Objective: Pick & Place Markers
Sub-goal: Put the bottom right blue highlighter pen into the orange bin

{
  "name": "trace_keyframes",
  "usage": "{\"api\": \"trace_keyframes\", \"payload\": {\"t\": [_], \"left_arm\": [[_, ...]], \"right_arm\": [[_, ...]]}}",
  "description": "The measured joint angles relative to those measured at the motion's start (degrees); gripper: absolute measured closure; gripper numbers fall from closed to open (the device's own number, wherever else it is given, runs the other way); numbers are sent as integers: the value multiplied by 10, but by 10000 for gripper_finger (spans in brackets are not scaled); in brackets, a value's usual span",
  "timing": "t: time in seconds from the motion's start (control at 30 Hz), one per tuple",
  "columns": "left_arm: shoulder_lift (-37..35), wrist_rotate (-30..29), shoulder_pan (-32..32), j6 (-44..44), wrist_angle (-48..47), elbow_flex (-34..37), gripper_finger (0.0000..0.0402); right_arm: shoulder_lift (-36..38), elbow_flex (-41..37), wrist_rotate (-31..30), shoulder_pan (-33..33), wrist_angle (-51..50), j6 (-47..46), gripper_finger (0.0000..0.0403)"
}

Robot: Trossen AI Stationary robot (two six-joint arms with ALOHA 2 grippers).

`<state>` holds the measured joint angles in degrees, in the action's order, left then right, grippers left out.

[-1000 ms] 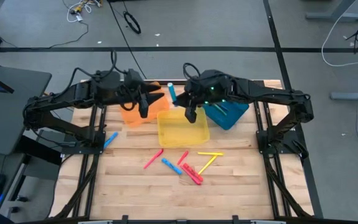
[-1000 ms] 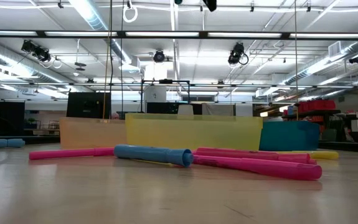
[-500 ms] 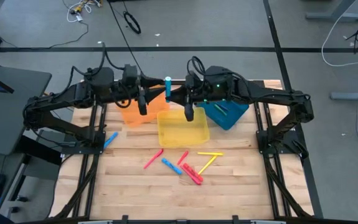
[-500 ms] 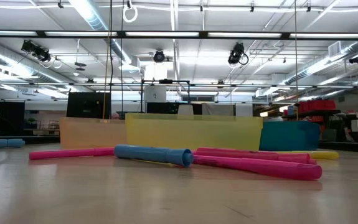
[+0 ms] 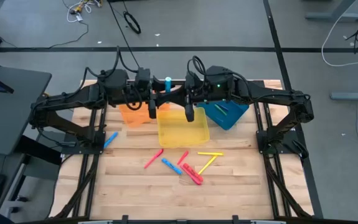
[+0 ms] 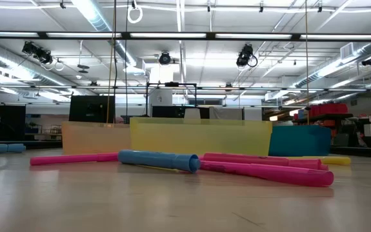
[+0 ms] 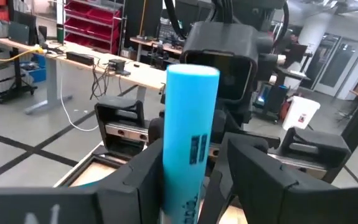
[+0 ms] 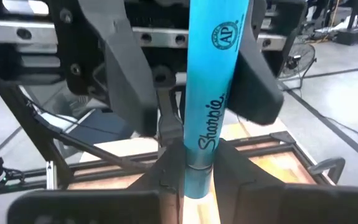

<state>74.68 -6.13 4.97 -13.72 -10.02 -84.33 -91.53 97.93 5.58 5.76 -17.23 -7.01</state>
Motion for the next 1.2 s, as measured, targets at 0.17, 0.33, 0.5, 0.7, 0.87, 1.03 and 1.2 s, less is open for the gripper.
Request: {"api": "trace_keyframes", "payload": {"t": [0.17,0.33,0.5,0.7,0.87,1.03,1.2], "left_arm": [[-12,0,0,6,-5,0,225],[-19,-2,0,12,-11,-1,226],[-19,-3,0,14,-11,-1,258],[-20,-8,1,19,-14,-1,329],[-20,0,1,18,-16,-1,329],[-20,5,1,14,-21,-1,316],[-20,8,0,24,-25,-1,326]], "right_arm": [[0,0,0,0,-19,0,355],[0,0,0,0,-22,0,355],[0,0,-1,0,-21,0,355],[0,0,0,0,-21,0,355],[0,0,0,0,-22,0,355],[0,0,25,0,-24,-2,346],[0,0,37,0,-35,-2,296]]}}
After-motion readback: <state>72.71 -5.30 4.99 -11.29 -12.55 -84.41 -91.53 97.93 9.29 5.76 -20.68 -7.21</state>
